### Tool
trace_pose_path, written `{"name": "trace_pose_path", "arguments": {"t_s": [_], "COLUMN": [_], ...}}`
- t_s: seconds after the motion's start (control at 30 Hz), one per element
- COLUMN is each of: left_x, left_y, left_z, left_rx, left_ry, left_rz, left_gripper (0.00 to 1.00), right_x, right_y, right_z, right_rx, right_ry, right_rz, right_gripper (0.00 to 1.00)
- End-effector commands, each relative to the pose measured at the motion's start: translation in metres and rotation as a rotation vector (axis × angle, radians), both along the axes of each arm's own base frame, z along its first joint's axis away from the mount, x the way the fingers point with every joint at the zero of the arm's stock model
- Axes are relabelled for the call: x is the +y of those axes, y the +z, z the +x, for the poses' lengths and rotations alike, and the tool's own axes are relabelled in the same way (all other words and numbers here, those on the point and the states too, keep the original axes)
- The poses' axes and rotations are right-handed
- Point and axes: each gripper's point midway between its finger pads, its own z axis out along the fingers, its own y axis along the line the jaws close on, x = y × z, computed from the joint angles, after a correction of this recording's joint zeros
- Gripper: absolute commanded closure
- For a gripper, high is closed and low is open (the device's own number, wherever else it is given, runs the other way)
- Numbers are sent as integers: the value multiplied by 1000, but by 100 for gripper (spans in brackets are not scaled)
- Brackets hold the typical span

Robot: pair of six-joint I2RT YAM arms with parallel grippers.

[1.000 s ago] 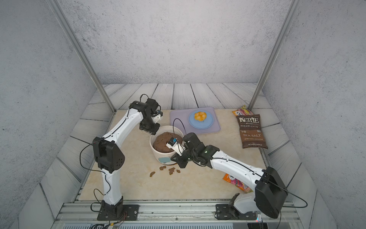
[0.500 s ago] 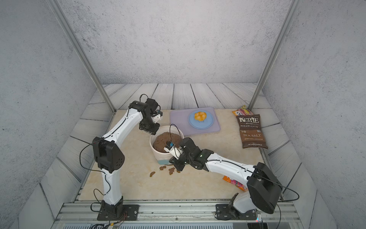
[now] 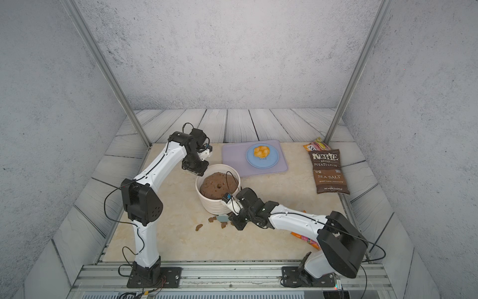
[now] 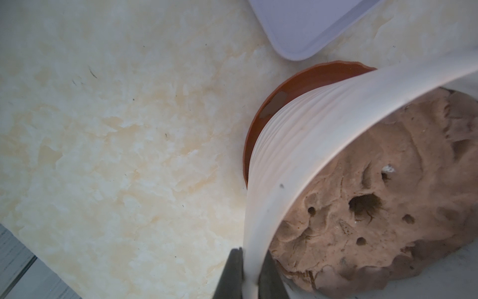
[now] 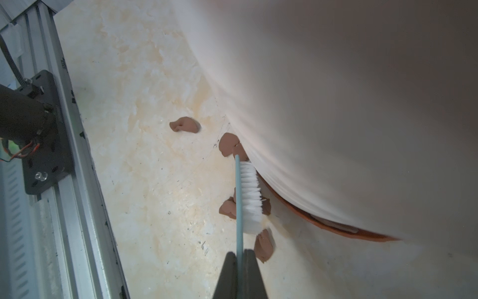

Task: Scrub the dried mud off the ceramic pot
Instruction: Brush off the soil from the pot, then place the brush at the center of the board.

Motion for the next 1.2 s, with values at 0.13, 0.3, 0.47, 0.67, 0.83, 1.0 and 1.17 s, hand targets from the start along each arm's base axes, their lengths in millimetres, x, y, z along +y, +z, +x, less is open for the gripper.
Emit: {"name": "trace_pose_path", "arguments": {"t_s": [0.13, 0.3, 0.47, 0.67, 0.83, 1.0, 1.17], "left_x": [14, 12, 3, 0, -1, -5, -7], "left_y": [-30, -30, -27, -28, -32, -28, -26], "left_z": [17, 31, 42, 50, 48, 48, 47], "left_rx": [10, -40, -93, -115, -107, -117, -118], "left_ry": [-43, -110, -214, -273, -292, -293, -289], "left_rz": [94, 107, 82, 92, 88, 64, 53], "left_gripper": [98, 97, 96, 95, 93, 83, 74], "right_x": [-3, -10, -16, -26, -35, -45, -49], "right_y": [28, 40, 53, 59, 61, 63, 70], "right_z": [-39, -51, -51, -43, -34, -26, -20], "right_rx": [53, 53, 17, -40, -66, -75, -81], "right_ry": [96, 153, 180, 183, 166, 169, 160], "right_rz": [61, 49, 23, -36, -60, -87, -81], "right_gripper": [100, 100, 100, 100, 100, 100, 100]}}
